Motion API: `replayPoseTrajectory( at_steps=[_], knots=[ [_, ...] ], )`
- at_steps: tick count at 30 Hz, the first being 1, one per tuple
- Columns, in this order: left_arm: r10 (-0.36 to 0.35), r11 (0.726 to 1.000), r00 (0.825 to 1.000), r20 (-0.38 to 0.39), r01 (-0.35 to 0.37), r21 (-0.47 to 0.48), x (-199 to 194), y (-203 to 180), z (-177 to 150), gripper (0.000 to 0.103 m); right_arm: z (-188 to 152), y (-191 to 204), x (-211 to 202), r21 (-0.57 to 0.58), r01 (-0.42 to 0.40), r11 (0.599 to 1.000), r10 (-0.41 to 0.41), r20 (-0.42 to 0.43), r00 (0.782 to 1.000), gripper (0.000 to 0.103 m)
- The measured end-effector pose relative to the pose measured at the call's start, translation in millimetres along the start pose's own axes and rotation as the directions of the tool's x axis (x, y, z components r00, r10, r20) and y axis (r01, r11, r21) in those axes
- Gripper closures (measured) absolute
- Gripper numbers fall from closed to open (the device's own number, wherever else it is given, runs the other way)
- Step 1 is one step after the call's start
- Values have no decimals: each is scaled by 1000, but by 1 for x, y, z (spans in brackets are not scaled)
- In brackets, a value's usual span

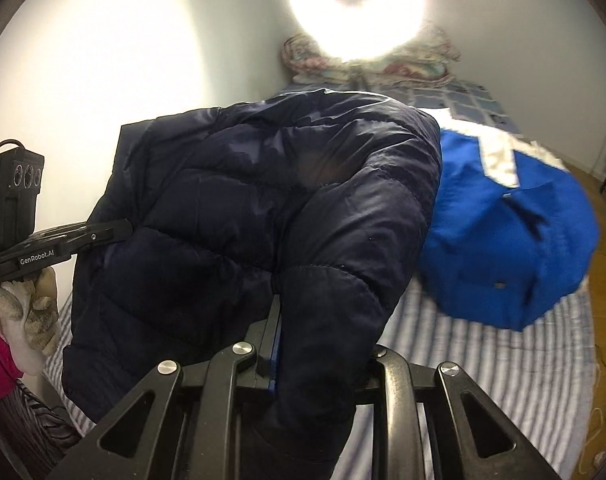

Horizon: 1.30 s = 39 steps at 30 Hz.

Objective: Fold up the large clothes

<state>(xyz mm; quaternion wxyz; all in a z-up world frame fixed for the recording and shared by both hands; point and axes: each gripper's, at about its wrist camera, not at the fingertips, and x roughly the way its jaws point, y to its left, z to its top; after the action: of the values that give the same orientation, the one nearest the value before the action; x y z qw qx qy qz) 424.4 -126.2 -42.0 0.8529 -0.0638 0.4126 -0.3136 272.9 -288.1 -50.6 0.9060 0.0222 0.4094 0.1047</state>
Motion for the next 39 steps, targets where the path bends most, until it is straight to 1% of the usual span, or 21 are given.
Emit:
replayPoseTrajectory(
  at_steps=[7,13,21,26,28,32,34,36,38,39],
  knots=[
    [-40,997,999,0,40,59,37,-46,27,92,5,-49,-34,4,86,996,-87,18,996,82],
    [-80,992,997,15,78,96,69,-80,55,92,22,-95,-49,34,148,988,-149,53,987,82],
    [-129,985,990,54,122,118,128,-118,117,92,58,-160,-52,54,205,977,-209,104,972,82],
    [-141,984,986,84,130,121,168,-135,151,92,87,-199,-46,51,240,969,-245,131,961,83],
    [-139,984,985,98,126,129,183,-140,163,92,101,-214,-40,55,259,964,-265,145,953,83],
    [-120,983,986,113,102,153,211,-147,184,92,123,-235,-18,49,293,955,-297,139,945,83],
    [-103,985,988,111,86,150,227,-146,194,92,129,-243,-7,50,296,954,-300,135,944,83],
    [-89,987,991,104,73,145,239,-144,196,92,131,-248,2,58,291,955,-297,132,946,83],
    [-70,990,994,84,59,130,253,-139,198,91,130,-257,12,64,287,956,-293,118,949,82],
    [-45,992,997,68,37,118,263,-133,198,91,129,-261,17,68,286,956,-292,108,950,81]
  ],
)
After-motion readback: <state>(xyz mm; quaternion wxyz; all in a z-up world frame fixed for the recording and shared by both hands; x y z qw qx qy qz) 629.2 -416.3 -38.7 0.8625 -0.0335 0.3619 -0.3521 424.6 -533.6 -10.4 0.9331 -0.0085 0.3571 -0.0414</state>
